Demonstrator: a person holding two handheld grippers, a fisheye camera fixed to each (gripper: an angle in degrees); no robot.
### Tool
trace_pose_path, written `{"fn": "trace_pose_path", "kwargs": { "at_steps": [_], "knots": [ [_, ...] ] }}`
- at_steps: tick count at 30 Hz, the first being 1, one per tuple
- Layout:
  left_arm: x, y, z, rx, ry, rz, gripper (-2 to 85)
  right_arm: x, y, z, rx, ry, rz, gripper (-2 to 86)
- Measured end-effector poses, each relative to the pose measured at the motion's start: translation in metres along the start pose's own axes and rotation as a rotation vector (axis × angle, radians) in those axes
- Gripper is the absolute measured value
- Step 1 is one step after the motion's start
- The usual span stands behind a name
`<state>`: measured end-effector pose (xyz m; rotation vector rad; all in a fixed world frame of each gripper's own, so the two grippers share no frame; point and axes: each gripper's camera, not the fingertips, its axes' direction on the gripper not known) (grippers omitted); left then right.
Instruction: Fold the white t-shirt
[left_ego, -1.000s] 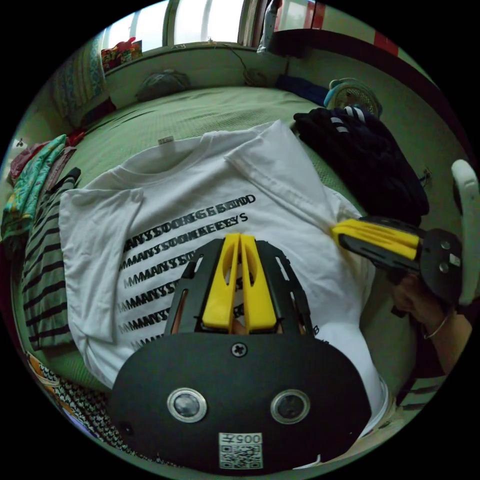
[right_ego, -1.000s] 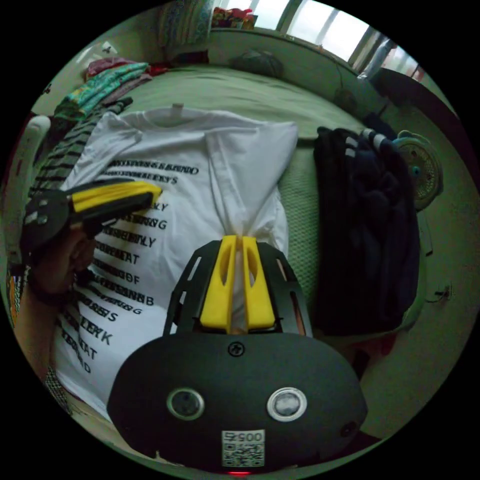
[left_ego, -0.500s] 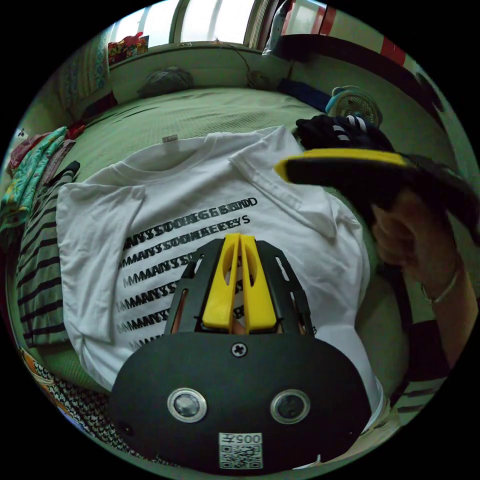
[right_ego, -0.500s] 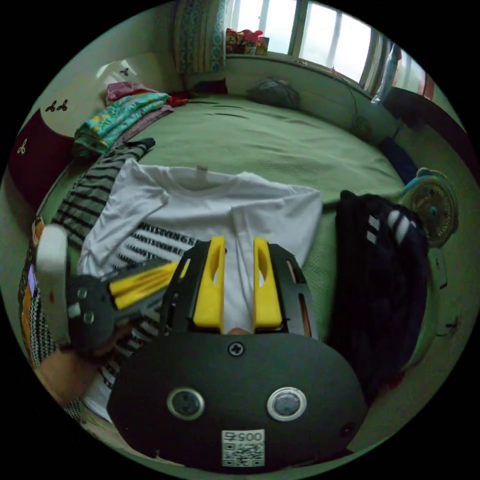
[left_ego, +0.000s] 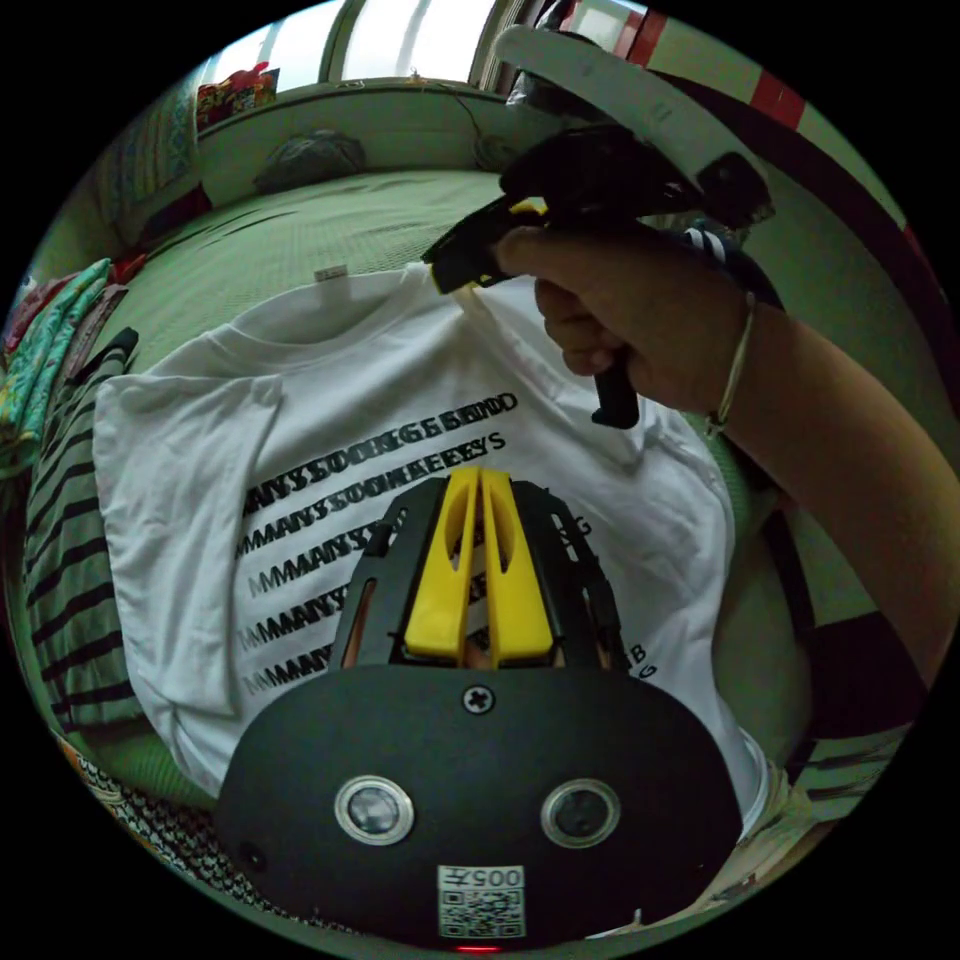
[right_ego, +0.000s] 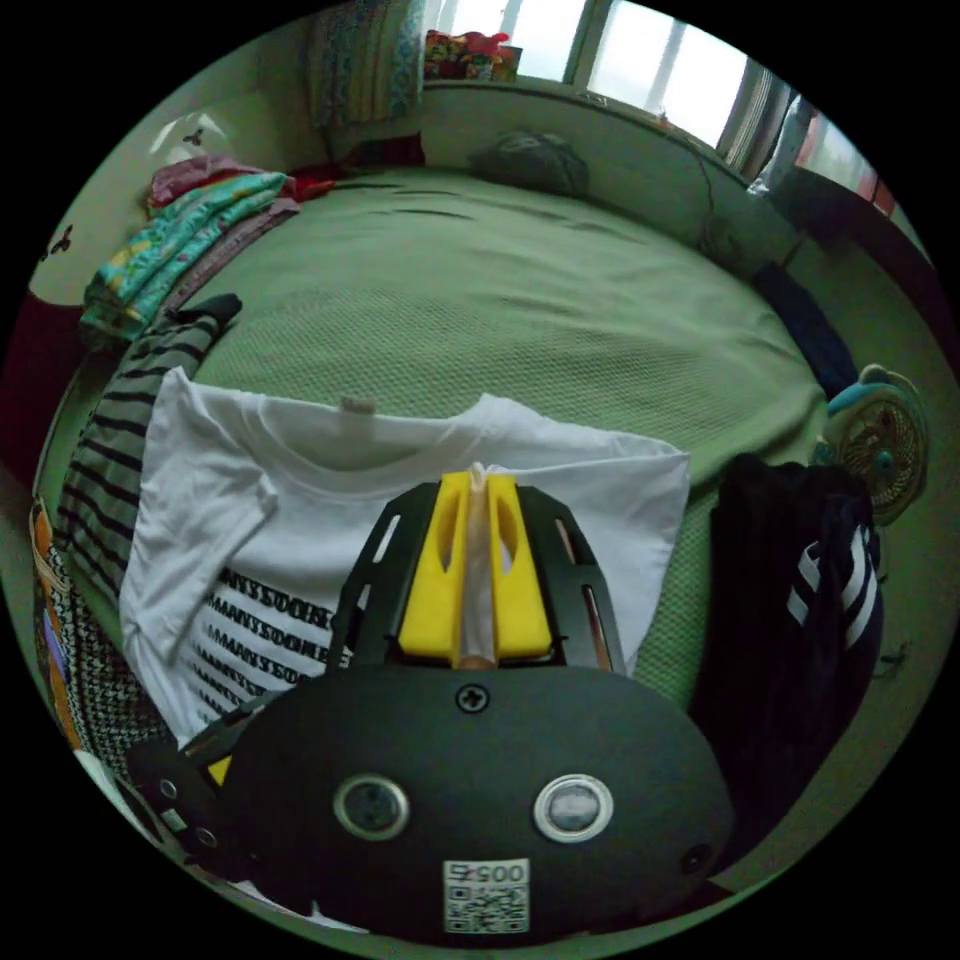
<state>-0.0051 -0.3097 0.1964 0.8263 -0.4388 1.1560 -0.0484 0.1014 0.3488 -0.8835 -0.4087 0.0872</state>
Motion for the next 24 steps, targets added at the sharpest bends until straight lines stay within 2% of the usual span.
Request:
{"fn": "trace_pose_path", "kwargs": {
  "at_steps": [3,7,11,14,17,24],
  "knots": [
    [-0.012,0.004,-0.011,0.023,0.008,-0.017,-0.6,0.003,0.008,-0.004,-0.013,-0.022,0.007,6.0],
    [-0.029,0.014,-0.037,0.117,-0.009,-0.047,-0.6,0.013,0.046,-0.041,0.068,-0.062,-0.033,7.4],
    [-0.062,0.026,-0.07,0.147,-0.042,-0.201,-0.6,0.027,0.091,-0.061,0.079,-0.025,-0.066,7.6],
    [-0.079,0.041,-0.101,0.168,-0.096,-0.235,-0.5,0.042,0.129,-0.068,0.065,0.022,-0.067,7.7],
    [-0.094,0.061,-0.133,0.158,-0.172,-0.249,0.0,0.056,0.165,-0.069,0.038,0.034,-0.034,7.6],
    [-0.15,0.13,-0.175,0.05,-0.192,-0.385,5.7,0.075,0.237,-0.066,-0.001,-0.006,0.087,7.6]
  ]
}}
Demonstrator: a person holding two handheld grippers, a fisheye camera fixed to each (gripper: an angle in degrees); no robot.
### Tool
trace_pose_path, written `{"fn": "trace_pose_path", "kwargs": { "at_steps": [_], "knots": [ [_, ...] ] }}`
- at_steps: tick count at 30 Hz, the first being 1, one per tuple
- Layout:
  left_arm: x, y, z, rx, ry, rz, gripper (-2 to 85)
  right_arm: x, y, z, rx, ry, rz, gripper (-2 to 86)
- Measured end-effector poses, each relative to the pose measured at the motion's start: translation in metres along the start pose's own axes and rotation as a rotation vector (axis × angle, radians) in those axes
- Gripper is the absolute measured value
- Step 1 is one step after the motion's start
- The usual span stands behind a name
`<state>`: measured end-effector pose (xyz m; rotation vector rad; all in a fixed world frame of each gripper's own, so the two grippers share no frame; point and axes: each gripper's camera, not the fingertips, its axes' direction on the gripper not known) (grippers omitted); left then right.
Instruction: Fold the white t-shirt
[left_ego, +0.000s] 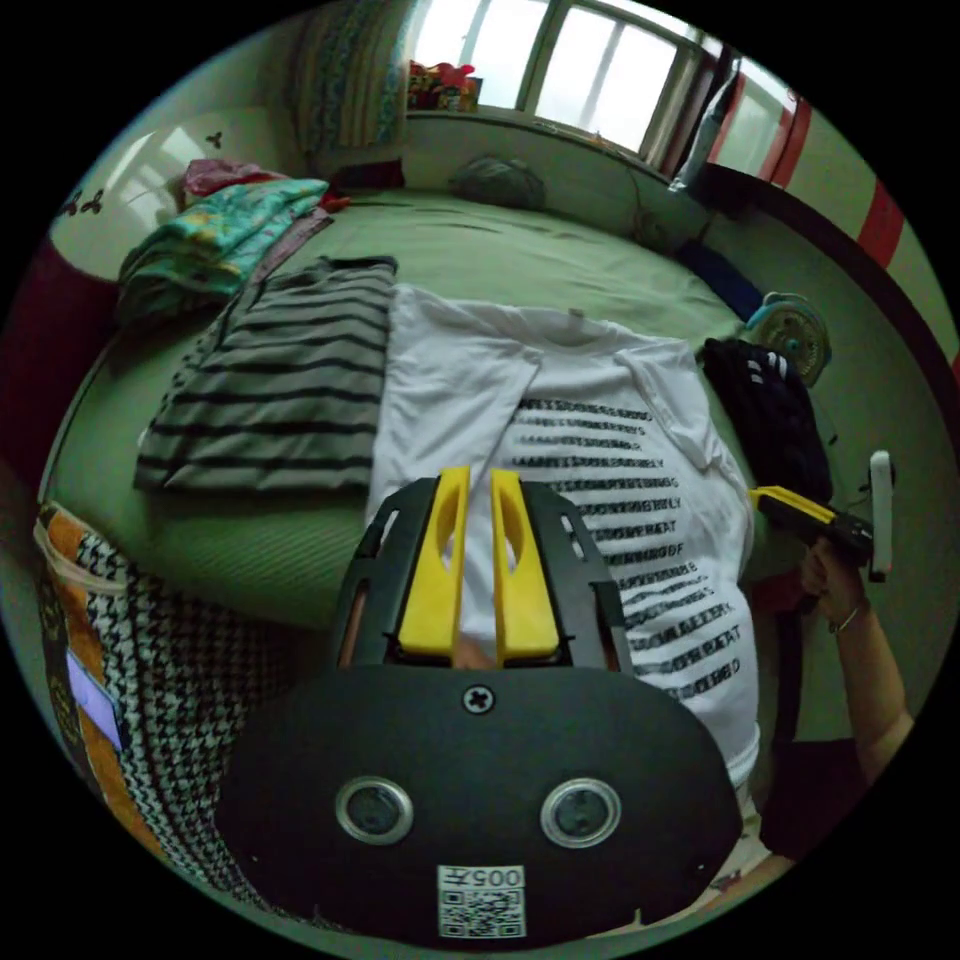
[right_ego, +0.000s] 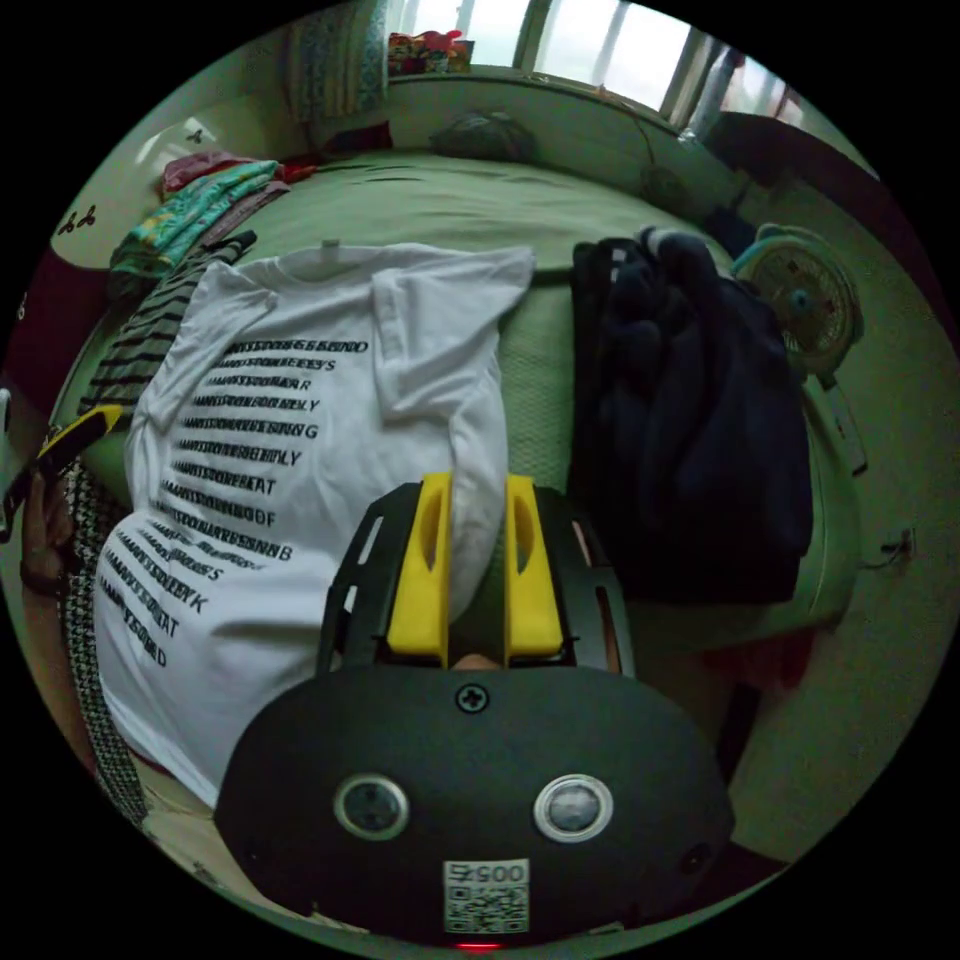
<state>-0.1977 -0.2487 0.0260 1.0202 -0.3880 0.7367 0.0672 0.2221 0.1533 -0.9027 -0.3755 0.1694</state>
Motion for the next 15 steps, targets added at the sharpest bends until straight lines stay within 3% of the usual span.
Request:
{"fn": "trace_pose_path", "kwargs": {
  "at_steps": [6,15],
  "knots": [
    [-0.052,0.023,0.004,-0.071,0.007,-0.121,10.5,0.002,0.032,0.002,-0.023,-0.01,0.036,7.3],
    [-0.061,0.02,0.023,-0.152,-0.027,-0.115,11.4,-0.001,0.052,0.008,-0.05,0.034,0.028,7.0]
  ]
}}
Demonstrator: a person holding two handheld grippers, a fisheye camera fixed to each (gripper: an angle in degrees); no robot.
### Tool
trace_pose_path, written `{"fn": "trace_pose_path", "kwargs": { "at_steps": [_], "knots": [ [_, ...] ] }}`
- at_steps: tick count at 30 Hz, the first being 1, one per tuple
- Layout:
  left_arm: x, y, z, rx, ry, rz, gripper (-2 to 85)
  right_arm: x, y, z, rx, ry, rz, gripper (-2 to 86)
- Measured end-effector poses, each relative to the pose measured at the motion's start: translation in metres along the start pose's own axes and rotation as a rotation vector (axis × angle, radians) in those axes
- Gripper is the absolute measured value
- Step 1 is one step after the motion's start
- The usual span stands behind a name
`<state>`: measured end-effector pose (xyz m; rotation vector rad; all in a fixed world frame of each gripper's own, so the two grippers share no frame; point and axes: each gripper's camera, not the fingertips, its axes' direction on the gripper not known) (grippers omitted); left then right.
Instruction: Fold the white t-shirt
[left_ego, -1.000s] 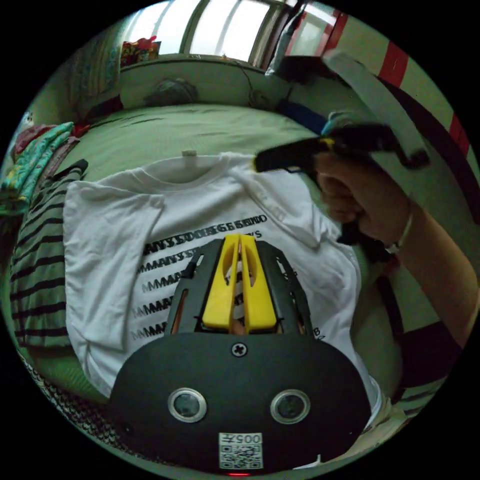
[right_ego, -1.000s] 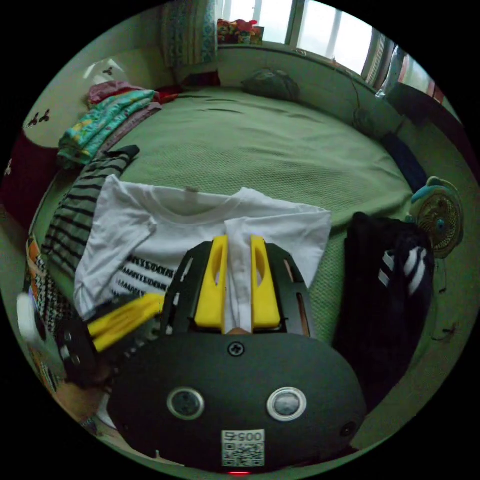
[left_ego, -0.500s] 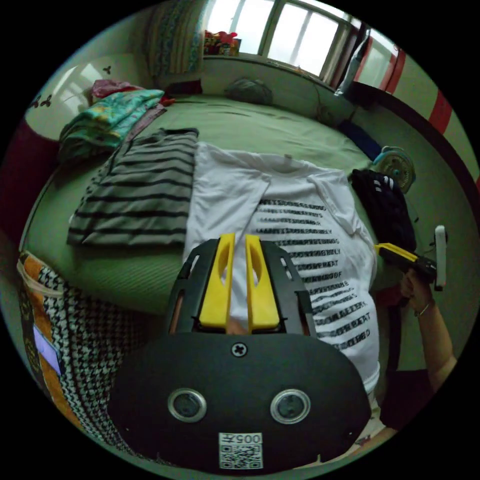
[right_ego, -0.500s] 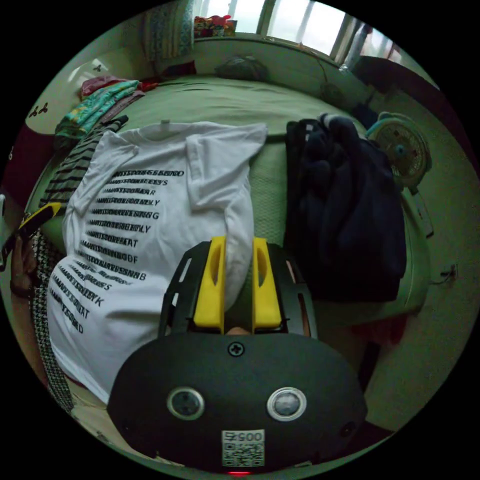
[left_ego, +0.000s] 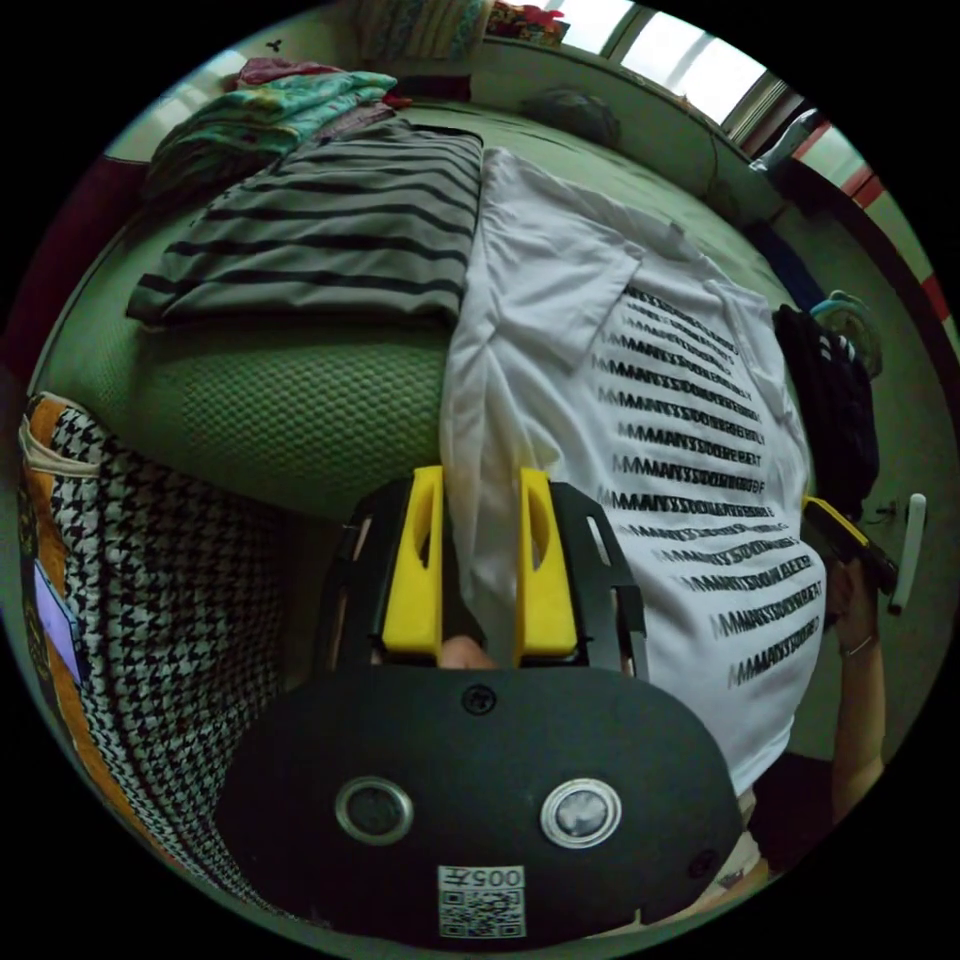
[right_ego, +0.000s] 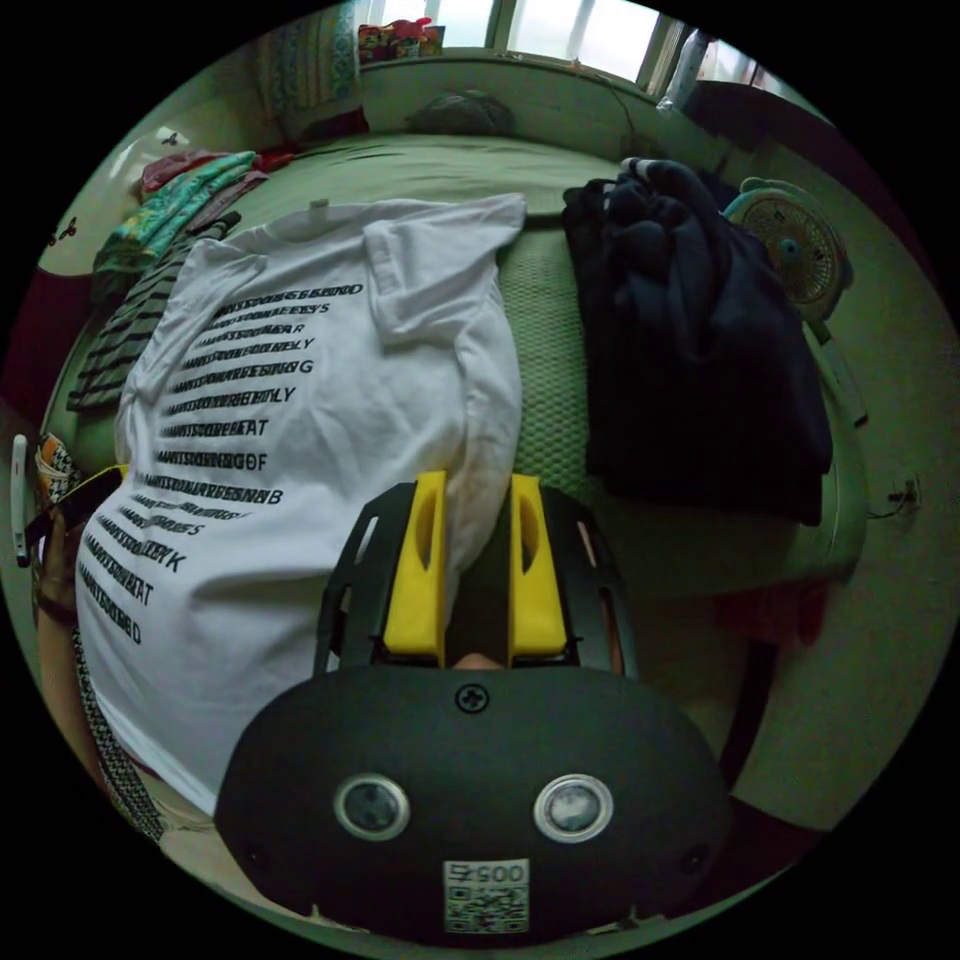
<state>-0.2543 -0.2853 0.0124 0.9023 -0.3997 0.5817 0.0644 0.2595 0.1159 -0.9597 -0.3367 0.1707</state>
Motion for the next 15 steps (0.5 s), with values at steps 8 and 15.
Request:
{"fn": "trace_pose_path", "kwargs": {
  "at_steps": [8,15],
  "knots": [
    [-0.007,-0.002,-0.024,0.011,-0.052,-0.009,3.0,0.004,0.021,-0.009,0.059,0.031,-0.003,1.6],
    [-0.017,-0.016,-0.092,0.189,0.015,0.011,1.2,0.031,0.014,-0.051,0.197,-0.052,0.034,-0.9]
  ]
}}
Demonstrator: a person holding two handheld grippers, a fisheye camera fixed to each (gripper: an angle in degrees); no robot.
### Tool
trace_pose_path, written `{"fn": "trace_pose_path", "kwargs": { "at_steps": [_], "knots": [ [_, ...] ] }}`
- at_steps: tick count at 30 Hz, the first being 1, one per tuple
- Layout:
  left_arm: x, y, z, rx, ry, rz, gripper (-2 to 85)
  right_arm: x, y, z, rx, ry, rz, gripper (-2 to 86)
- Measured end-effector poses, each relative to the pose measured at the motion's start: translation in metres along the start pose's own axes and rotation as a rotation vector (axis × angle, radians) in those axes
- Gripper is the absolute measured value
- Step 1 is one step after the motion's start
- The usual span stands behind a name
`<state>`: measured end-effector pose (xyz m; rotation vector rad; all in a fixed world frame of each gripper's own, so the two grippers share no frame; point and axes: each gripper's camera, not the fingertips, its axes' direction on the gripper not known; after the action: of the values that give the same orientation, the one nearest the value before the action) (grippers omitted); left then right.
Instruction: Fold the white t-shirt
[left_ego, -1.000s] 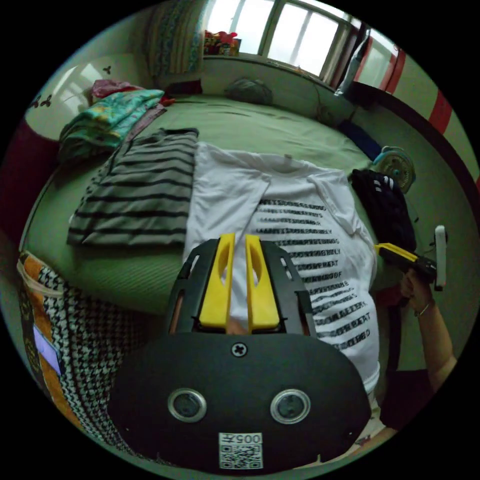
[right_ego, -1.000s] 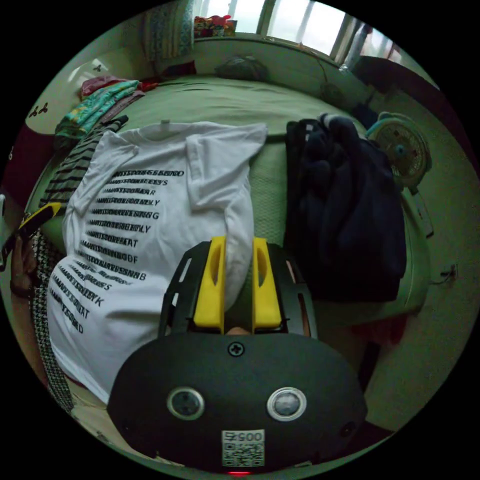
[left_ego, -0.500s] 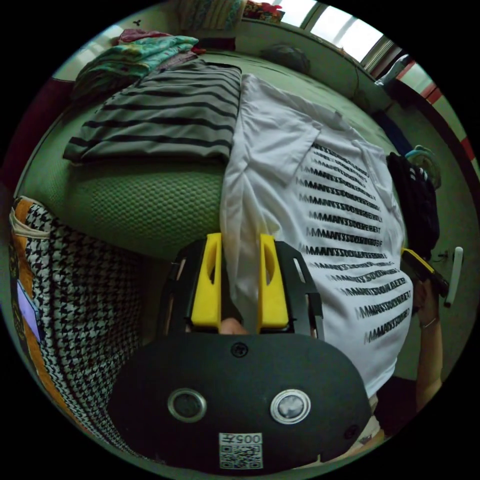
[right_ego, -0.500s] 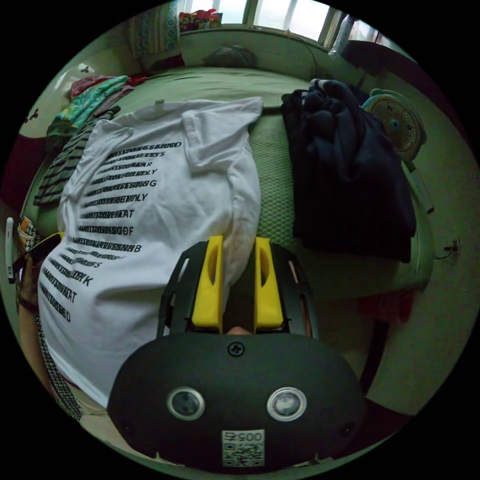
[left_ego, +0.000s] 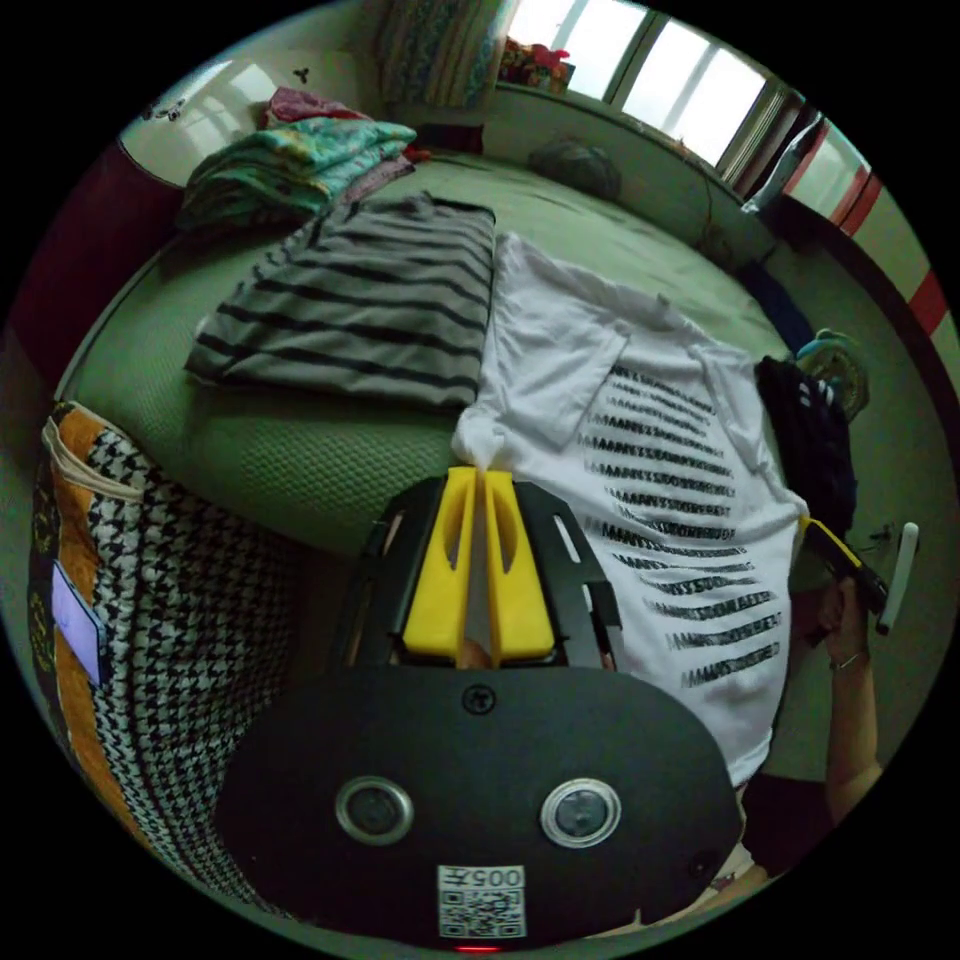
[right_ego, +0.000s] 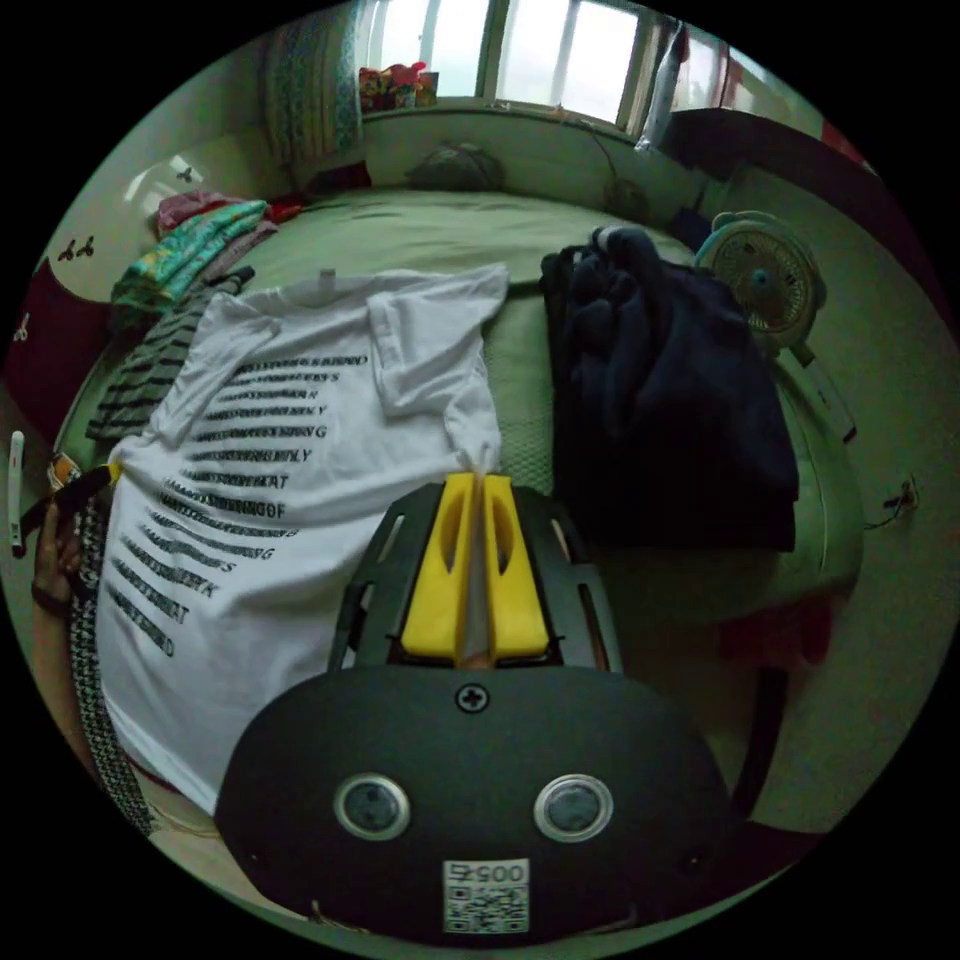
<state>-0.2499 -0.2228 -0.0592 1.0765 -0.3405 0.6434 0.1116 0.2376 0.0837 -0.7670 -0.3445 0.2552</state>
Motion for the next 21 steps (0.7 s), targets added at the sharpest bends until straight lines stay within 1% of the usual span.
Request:
{"fn": "trace_pose_path", "kwargs": {
  "at_steps": [7,10,14,16,18,21],
  "knots": [
    [0.011,-0.07,-0.035,0.112,-0.057,0.092,1.0,0.002,-0.068,-0.014,0.129,0.062,-0.021,-0.8],
    [0.018,-0.113,-0.034,0.127,-0.093,0.117,1.4,0.0,-0.105,-0.004,0.13,0.086,0.01,-0.8],
    [0.025,-0.158,-0.025,0.121,-0.115,0.095,2.8,-0.001,-0.137,0.009,0.125,0.101,0.088,-0.8],
    [0.027,-0.166,-0.018,0.105,-0.134,0.092,3.5,-0.001,-0.145,0.022,0.06,0.103,0.122,-0.7],
    [0.027,-0.165,-0.008,0.049,-0.158,0.114,6.1,-0.001,-0.142,0.03,0.015,0.121,0.123,0.2],
    [0.019,-0.147,-0.005,0.027,-0.158,0.136,8.5,-0.001,-0.12,0.03,0.019,0.15,0.058,3.2]
  ]
}}
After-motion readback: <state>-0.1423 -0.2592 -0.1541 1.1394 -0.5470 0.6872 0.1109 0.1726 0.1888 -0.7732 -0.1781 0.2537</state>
